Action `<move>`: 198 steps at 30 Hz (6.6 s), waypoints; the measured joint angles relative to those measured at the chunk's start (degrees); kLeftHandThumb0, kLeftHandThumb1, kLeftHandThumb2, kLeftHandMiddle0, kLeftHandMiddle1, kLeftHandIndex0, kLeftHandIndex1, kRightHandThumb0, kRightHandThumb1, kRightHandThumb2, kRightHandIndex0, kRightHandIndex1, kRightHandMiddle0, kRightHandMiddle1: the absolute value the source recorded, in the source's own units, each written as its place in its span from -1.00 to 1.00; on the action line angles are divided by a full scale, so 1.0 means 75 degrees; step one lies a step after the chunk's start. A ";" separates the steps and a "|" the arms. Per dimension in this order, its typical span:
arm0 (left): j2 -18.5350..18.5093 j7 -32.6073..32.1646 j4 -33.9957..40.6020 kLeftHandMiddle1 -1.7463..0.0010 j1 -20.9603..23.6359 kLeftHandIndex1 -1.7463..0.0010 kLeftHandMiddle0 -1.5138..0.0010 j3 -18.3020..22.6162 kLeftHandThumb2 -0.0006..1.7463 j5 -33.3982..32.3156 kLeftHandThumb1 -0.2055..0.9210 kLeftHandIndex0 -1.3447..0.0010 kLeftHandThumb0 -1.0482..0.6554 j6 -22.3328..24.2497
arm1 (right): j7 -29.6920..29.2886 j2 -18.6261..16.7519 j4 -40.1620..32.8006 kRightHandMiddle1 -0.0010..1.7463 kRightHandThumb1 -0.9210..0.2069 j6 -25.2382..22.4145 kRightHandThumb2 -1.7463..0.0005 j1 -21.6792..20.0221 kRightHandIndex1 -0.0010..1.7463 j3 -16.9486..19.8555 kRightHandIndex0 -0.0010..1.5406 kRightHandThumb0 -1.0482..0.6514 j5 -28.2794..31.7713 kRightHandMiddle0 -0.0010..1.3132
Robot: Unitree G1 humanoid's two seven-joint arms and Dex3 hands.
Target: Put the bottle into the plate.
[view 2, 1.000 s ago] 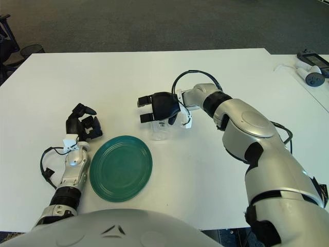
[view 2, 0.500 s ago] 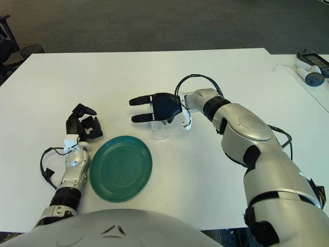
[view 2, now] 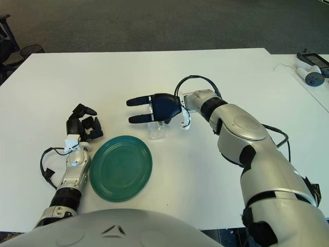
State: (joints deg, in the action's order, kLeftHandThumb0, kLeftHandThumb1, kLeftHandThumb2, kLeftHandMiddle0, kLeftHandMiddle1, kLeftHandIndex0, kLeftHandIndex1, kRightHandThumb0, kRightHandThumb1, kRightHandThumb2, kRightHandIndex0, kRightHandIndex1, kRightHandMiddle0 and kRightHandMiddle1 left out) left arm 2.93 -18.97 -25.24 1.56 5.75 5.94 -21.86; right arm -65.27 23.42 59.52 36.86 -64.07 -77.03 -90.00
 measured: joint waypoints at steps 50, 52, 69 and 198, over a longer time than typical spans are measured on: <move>0.0237 0.0111 0.1018 -1.00 -0.0762 -1.00 -0.75 -0.0176 0.81 0.0078 -0.46 -0.18 -0.43 0.0436 | 0.0796 0.0644 -0.0848 -1.00 -0.98 0.1850 0.69 -0.0016 -1.00 0.0012 -1.00 -0.89 0.0373 -1.00; 0.0243 0.0111 0.1043 -1.00 -0.0784 -1.00 -0.75 -0.0182 0.82 0.0079 -0.46 -0.18 -0.43 0.0443 | 0.0701 0.0606 -0.0767 -1.00 -0.97 0.1911 0.69 -0.0017 -1.00 -0.0025 -1.00 -0.85 0.0374 -1.00; 0.0353 0.0113 0.1392 -1.00 -0.1036 -1.00 -0.77 -0.0201 0.86 0.0075 -0.51 -0.22 -0.45 0.0533 | -0.0165 0.0029 0.0304 -0.93 -0.70 0.1866 0.21 -0.0031 -0.99 -0.0500 -0.97 -0.48 0.0341 -1.00; 0.0484 0.0140 0.2218 -1.00 -0.1755 -1.00 -0.78 -0.0416 0.89 0.0007 -0.55 -0.25 -0.47 0.0774 | 0.1207 0.0482 -0.1695 1.00 0.75 0.2482 -0.98 0.0601 0.91 0.4139 0.20 0.23 0.4516 0.02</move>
State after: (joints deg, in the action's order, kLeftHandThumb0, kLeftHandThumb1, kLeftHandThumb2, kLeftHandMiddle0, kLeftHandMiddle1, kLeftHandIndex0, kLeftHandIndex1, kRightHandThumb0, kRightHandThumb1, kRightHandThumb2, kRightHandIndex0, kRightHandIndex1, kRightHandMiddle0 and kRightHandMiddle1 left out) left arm 6.56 -17.92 -8.61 -11.60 2.63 5.99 -16.06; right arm -56.21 27.04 46.80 55.47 -59.56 -45.98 -56.13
